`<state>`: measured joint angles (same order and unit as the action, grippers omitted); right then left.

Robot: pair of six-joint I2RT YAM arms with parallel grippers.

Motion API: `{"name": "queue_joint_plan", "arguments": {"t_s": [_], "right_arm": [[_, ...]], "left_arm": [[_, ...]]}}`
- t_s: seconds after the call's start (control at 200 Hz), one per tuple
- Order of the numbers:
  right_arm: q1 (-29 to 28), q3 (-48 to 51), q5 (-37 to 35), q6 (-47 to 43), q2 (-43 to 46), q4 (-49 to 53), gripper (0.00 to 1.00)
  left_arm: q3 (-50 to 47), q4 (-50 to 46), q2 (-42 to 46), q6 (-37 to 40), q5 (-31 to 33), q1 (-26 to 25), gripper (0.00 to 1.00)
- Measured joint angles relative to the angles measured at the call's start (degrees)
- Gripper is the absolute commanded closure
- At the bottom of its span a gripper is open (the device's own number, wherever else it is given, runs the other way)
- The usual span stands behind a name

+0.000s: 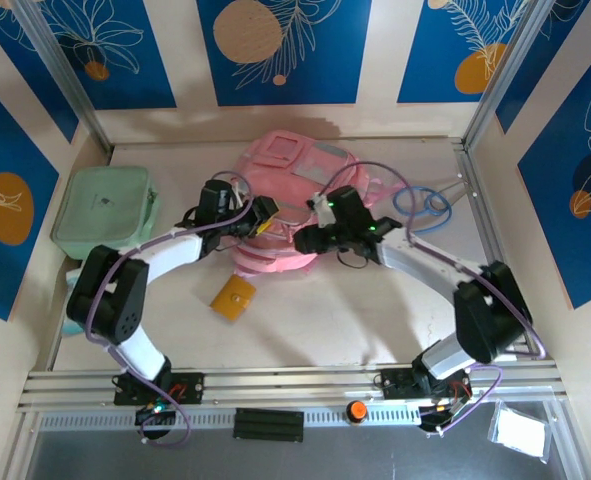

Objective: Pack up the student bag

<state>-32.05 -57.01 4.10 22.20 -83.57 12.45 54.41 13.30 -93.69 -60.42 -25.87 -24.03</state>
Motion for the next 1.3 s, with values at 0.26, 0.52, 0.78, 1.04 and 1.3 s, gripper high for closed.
{"name": "queue_joint_plan", "arguments": {"t_s": [0.26, 0.52, 0.78, 1.04, 1.3], "right_arm": [[8.0, 1.6, 0.9, 9.2, 4.8, -2.6, 0.40], [10.5, 1.6, 1.1, 15.5, 4.6, -2.6, 0.39], [11.8, 1.6, 1.1, 18.4, 4.6, -2.6, 0.39], [12.0, 1.6, 1.4, 19.0, 4.6, -2.6, 0.39], [12.0, 1.6, 2.2, 19.5, 3.9, -2.6, 0.40]], "left_arm": [[3.9, -15.3, 4.0, 13.8, 7.5, -3.8, 0.44], [14.2, -29.8, 3.5, 26.3, 20.5, -13.6, 0.46], [22.3, -38.7, -4.1, 31.3, 30.5, -18.3, 0.55], [28.1, -45.4, -10.8, 33.5, 37.0, -20.7, 0.67], [29.8, -48.0, -12.5, 34.0, 40.2, -20.7, 0.93]]}}
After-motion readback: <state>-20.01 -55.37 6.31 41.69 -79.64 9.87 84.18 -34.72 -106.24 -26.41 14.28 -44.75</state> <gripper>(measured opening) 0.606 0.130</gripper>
